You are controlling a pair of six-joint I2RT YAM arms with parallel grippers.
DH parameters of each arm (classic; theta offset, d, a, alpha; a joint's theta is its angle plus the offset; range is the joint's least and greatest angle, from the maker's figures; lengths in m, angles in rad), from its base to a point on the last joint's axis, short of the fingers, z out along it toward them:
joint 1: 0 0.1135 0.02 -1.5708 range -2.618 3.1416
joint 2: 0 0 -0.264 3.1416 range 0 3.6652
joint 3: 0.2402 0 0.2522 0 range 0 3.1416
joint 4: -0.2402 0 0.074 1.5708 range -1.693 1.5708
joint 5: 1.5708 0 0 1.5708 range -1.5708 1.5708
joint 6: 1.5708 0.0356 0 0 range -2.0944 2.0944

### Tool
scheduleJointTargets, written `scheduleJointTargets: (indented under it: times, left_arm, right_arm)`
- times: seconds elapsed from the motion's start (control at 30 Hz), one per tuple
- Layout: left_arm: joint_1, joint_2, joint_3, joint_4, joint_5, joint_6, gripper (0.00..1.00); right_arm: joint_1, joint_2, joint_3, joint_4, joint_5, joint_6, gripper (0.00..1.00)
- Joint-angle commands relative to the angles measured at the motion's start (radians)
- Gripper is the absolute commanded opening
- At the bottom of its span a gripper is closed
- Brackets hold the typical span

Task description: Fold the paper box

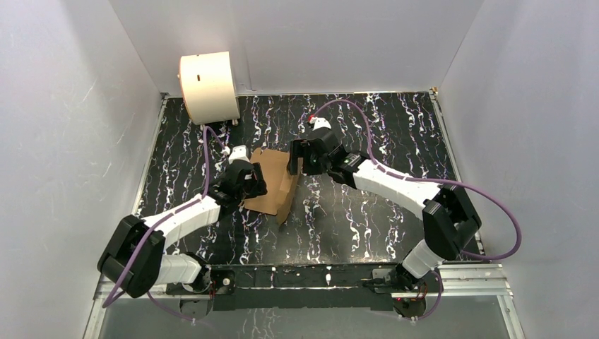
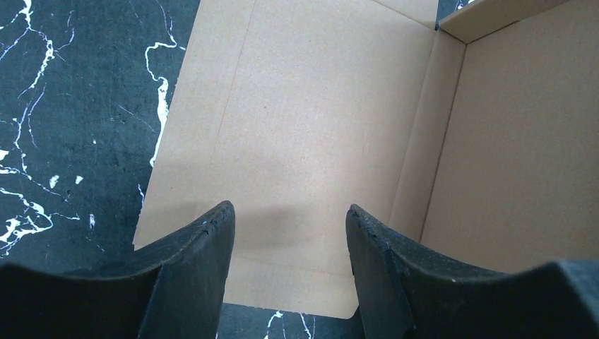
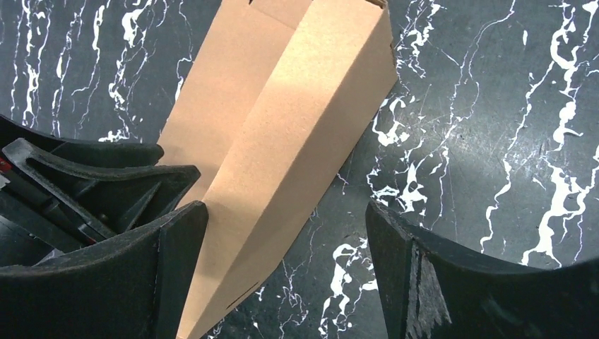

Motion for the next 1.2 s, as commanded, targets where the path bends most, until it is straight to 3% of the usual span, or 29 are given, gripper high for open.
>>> scheduleJointTargets:
  times: [0.0,0.73,1.17]
  left_arm:
    - [0.011,-0.051,0.012,-0.036,0.004,0.008,0.57]
    - [0.023,-0.088,-0.005,-0.048,0.004,0.000,0.59]
    - [0.023,-0.102,-0.011,-0.049,0.012,-0.001,0.59]
  right_arm:
    - [0.004,0.025,0.067,-0.047,-0.044,-0.014,0.91]
    - [0.043,0.023,0.162,-0.098,-0.009,-0.014,0.92]
    - [0.049,0.085,0.178,-0.056,-0.017,0.009,0.80]
